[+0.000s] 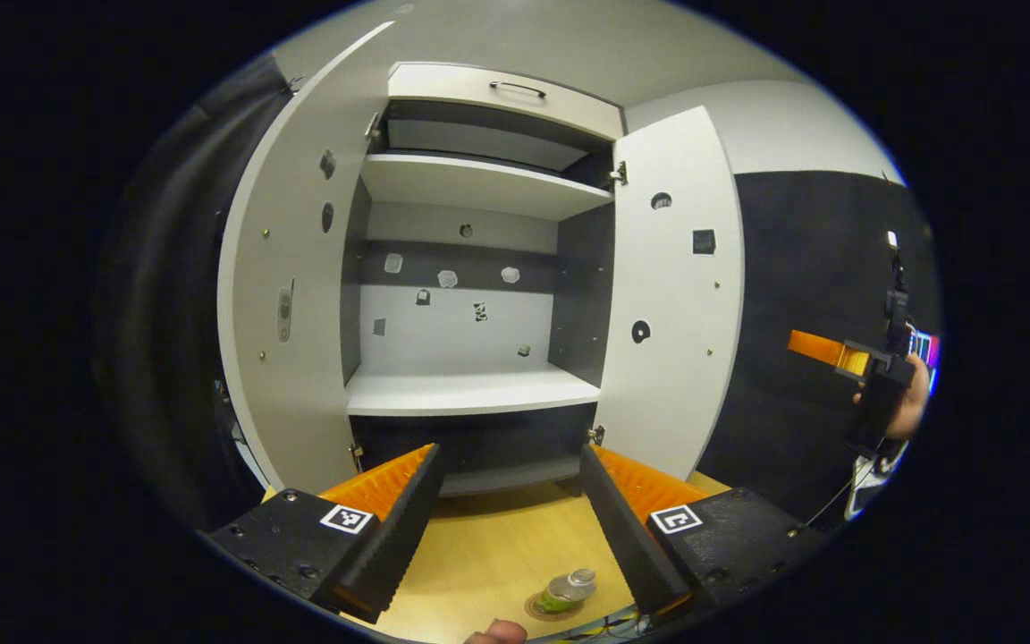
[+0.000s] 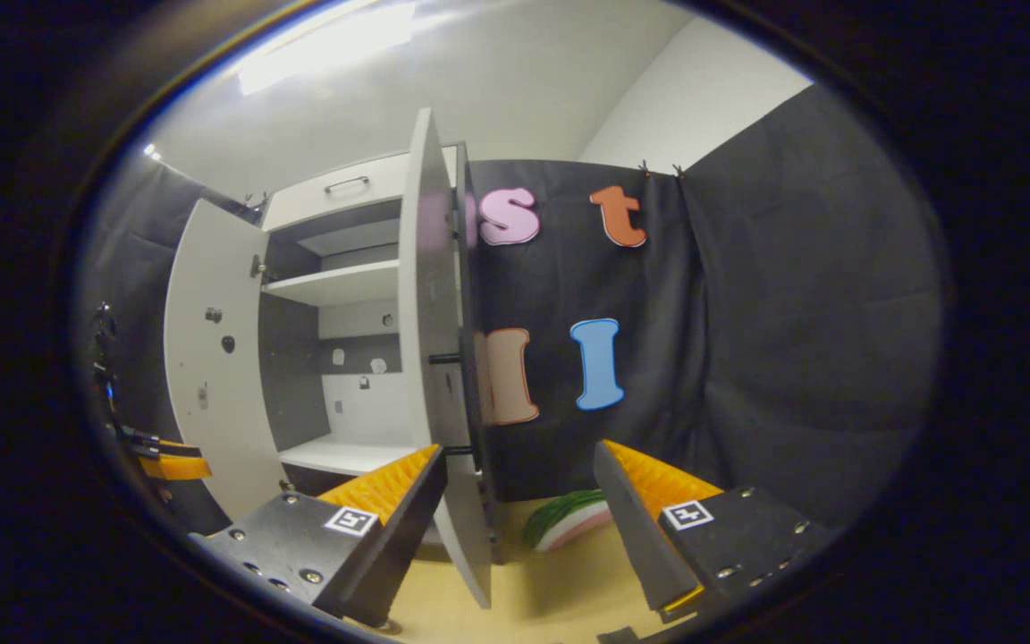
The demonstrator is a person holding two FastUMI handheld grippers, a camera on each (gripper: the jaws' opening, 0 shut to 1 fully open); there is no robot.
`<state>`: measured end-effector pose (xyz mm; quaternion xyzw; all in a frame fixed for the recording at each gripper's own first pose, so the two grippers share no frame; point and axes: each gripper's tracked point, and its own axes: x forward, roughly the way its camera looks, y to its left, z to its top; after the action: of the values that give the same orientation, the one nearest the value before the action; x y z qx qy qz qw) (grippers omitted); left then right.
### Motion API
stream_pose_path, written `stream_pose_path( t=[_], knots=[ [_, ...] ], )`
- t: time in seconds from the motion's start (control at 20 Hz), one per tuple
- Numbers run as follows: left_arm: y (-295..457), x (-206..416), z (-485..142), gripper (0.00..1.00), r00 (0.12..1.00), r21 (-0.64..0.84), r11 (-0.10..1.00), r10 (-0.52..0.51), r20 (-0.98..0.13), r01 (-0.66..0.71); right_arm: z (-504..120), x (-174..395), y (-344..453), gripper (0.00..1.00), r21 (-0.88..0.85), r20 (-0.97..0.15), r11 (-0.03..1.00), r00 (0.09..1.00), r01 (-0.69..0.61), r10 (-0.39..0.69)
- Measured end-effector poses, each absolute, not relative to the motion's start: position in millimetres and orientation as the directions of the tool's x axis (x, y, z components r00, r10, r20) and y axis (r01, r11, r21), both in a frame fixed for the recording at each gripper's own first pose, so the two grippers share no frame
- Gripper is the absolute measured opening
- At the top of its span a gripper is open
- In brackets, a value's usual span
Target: Grasp the bottle in the cabinet with the left hand and place it on the coaster, then close the right door with the right hand and the left door with the left hand.
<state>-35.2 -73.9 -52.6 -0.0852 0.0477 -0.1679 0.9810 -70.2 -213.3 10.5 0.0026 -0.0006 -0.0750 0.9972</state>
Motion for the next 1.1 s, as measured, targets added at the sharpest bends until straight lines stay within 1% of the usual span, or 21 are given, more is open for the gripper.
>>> stream_pose_path(
  t=[0.05, 0.15, 0.2, 0.25, 0.3, 0.35, 0.4, 0.45, 0.5, 0.55, 0.6, 0.8, 0.85, 0.9, 0.95, 1.05, 1.1],
  knots=[
    [-76, -36, -49, 0.97, 0.938, -0.198, 0.924, -0.343, -0.053, 0.327, 11, -61, -222, 1.0, -0.008, -0.012, 0.988, 0.988, 0.152, -0.152],
    [-73, -35, -42, 0.97, 0.947, -0.184, 0.934, -0.319, -0.036, 0.307, 14, -41, -240, 1.0, -0.055, -0.021, 0.986, 0.987, 0.156, -0.157],
    [-73, -37, -41, 0.97, 0.951, -0.167, 0.94, -0.308, -0.037, 0.298, 15, -32, -249, 0.96, -0.068, -0.026, 0.985, 0.986, 0.161, -0.163],
    [-74, -41, -36, 0.97, 0.954, -0.149, 0.945, -0.3, -0.03, 0.292, 15, -23, -256, 1.0, -0.075, -0.035, 0.984, 0.985, 0.164, -0.167],
    [-75, -44, -31, 0.97, 0.956, -0.132, 0.948, -0.293, -0.019, 0.289, 14, -15, -262, 1.0, -0.076, -0.043, 0.983, 0.984, 0.169, -0.173],
    [-75, -49, -28, 0.97, 0.958, -0.114, 0.952, -0.287, -0.012, 0.284, 12, -7, -267, 0.96, -0.079, -0.053, 0.982, 0.983, 0.171, -0.175],
    [-72, -52, -27, 0.96, 0.962, -0.095, 0.958, -0.273, -0.008, 0.271, 9, -1, -272, 1.0, -0.085, -0.059, 0.981, 0.982, 0.172, -0.177],
    [-69, -55, -27, 0.96, 0.965, -0.08, 0.963, -0.261, -0.009, 0.259, 9, 6, -275, 1.0, -0.089, -0.062, 0.982, 0.983, 0.168, -0.173],
    [-68, -60, -29, 0.93, 0.968, -0.069, 0.966, -0.251, -0.015, 0.249, 7, 11, -275, 1.0, -0.094, -0.07, 0.984, 0.985, 0.153, -0.16],
    [-66, -64, -29, 0.93, 0.971, -0.063, 0.97, -0.238, -0.018, 0.236, 6, 15, -276, 1.0, -0.1, -0.074, 0.985, 0.986, 0.143, -0.15],
    [-65, -67, -28, 0.97, 0.974, -0.063, 0.972, -0.227, -0.018, 0.225, 7, 21, -279, 1.0, -0.107, -0.073, 0.985, 0.987, 0.137, -0.145],
    [-62, -80, -24, 0.96, 0.98, -0.078, 0.978, -0.197, -0.01, 0.195, 11, 41, -286, 1.0, -0.115, -0.069, 0.988, 0.992, 0.098, -0.107],
    [-59, -83, -23, 0.93, 0.983, -0.076, 0.981, -0.182, -0.011, 0.181, 12, 44, -288, 1.0, -0.122, -0.071, 0.989, 0.993, 0.083, -0.092],
    [-55, -85, -23, 0.93, 0.986, -0.072, 0.984, -0.164, -0.011, 0.163, 13, 48, -289, 1.0, -0.13, -0.073, 0.989, 0.994, 0.075, -0.085],
    [-52, -87, -22, 0.96, 0.989, -0.07, 0.987, -0.147, -0.008, 0.146, 13, 53, -292, 1.0, -0.129, -0.07, 0.989, 0.994, 0.073, -0.083],
    [-48, -93, -22, 0.96, 0.993, -0.069, 0.991, -0.119, -0.005, 0.119, 10, 60, -282, 1.0, -0.096, -0.084, 0.994, 0.995, 0.047, -0.055],
    [-45, -96, -25, 0.93, 0.995, -0.069, 0.992, -0.104, -0.005, 0.104, 6, 62, -271, 1.0, -0.077, -0.099, 0.997, 0.995, 0.019, -0.027]
  ],
)
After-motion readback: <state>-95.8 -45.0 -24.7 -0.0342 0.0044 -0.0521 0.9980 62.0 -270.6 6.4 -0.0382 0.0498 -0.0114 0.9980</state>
